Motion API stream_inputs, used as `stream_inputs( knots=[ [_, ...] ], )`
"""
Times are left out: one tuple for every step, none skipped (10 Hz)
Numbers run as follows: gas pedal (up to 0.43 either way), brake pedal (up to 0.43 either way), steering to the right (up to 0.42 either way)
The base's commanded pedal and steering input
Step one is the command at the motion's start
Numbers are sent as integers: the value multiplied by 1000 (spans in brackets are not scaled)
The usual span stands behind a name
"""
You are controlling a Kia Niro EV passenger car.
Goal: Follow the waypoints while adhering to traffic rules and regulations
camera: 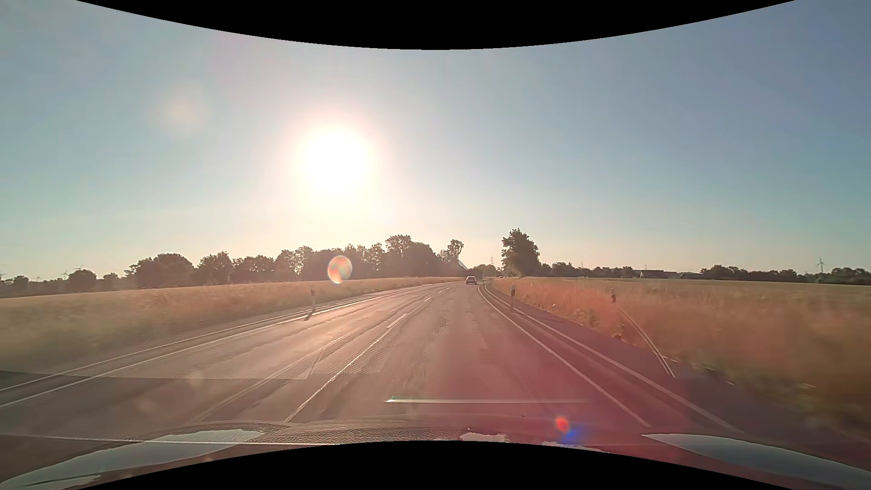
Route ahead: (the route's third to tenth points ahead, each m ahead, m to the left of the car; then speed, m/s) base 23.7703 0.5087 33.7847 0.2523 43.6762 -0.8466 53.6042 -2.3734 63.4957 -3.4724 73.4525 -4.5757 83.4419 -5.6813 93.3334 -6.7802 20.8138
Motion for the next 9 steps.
stream_inputs(
  knots=[
    [0, 0, 8],
    [0, 0, 8],
    [0, 0, 8],
    [0, 0, 8],
    [0, 0, 8],
    [0, 0, 8],
    [0, 0, 10],
    [0, 0, 11],
    [0, 0, 11]
  ],
)
